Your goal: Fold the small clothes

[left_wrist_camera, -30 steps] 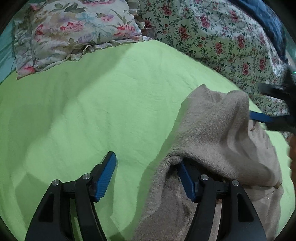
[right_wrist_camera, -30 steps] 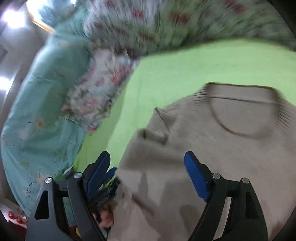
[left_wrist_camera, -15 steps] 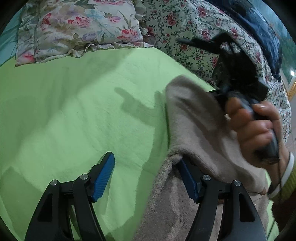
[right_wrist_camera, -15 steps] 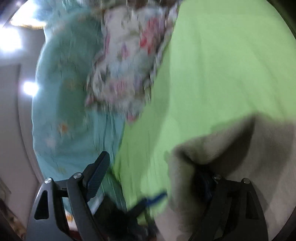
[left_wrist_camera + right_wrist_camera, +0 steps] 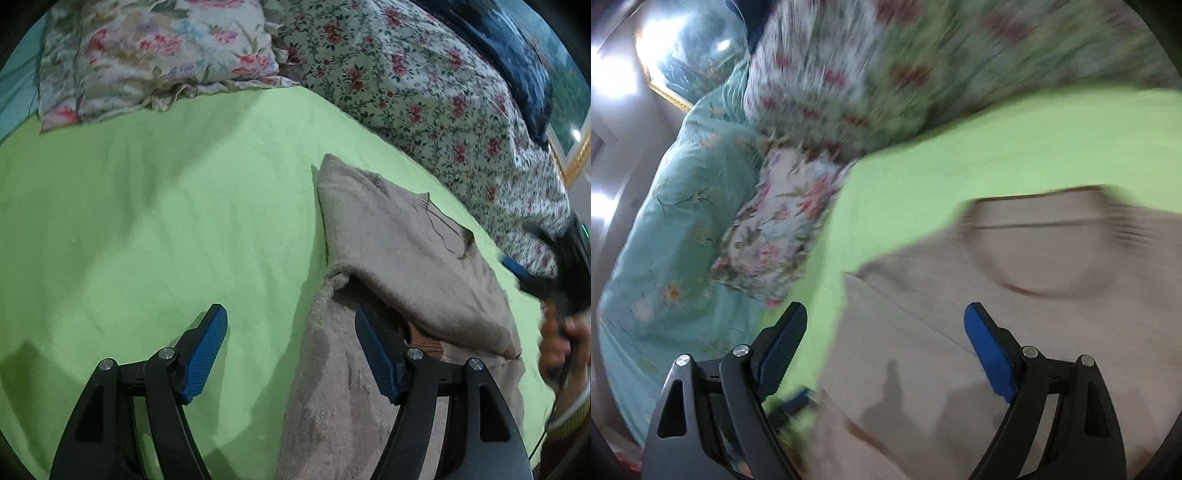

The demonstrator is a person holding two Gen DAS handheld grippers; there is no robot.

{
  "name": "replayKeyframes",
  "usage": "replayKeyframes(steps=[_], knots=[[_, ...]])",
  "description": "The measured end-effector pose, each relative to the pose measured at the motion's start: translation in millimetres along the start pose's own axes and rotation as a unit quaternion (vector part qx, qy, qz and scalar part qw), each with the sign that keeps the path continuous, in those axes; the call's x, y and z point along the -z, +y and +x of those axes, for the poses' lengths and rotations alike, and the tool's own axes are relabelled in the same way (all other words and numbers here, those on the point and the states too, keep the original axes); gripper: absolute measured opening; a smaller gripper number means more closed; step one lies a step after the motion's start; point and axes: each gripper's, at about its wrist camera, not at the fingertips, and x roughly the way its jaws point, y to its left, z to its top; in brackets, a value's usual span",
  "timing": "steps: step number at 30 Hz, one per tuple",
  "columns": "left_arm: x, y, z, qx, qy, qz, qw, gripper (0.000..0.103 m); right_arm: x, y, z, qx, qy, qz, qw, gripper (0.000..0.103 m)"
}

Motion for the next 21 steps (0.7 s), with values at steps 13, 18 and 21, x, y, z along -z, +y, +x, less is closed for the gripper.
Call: replayKeyframes(steps=[13, 18, 21], knots=[[-55.1, -44.1, 52.7, -0.085, 0.022, 0.085, 0.9926, 0.072, 83.8, -102.1, -113.7, 0.162, -0.032, 0.068, 0.984, 0.063], [-50.9, -42.1, 80.7, -0.112, 0.055, 0.1, 0.9871, 0.073, 91.5, -101.2, -92.1, 0.164, 0.008, 0.045, 0.985, 0.014], [-51.0, -40.6, 80.7, -0.115, 0.053, 0.102, 0.9866, 0.074, 89.4, -88.1, -107.6, 0.154, -0.008, 0.036, 0.987, 0.008]])
